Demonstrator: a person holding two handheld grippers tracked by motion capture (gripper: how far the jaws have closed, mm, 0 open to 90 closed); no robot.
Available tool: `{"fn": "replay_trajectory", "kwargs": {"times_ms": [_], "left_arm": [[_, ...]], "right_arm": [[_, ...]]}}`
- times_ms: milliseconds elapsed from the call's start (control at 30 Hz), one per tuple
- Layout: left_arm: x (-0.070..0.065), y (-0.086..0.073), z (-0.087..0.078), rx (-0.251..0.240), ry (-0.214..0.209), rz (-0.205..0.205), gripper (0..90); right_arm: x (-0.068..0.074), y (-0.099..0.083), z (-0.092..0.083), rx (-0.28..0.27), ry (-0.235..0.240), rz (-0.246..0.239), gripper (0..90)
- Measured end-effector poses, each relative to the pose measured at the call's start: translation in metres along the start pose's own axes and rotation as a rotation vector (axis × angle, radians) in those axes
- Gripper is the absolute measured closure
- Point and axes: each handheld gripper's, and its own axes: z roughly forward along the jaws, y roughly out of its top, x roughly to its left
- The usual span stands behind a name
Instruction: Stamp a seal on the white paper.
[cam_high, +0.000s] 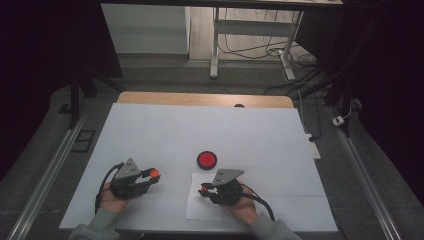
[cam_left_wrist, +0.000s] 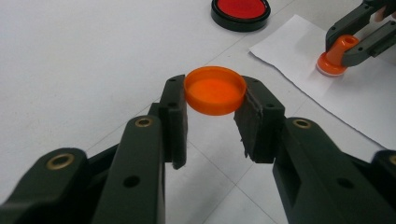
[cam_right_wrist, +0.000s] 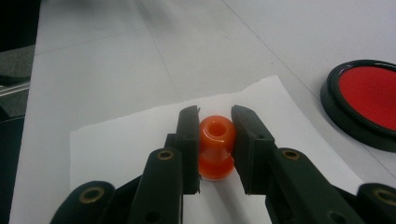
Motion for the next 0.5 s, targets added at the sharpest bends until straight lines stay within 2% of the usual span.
{"fn": "replay_trajectory", "kwargs": {"times_ms": [500], "left_arm": [[-0.0016, 0.0001, -0.0001, 0.002, 0.001, 0.003, 64.3]], "right_arm": [[0.0026, -0.0023, 0.0003, -0.006, -0.012, -0.036, 72.3]]}}
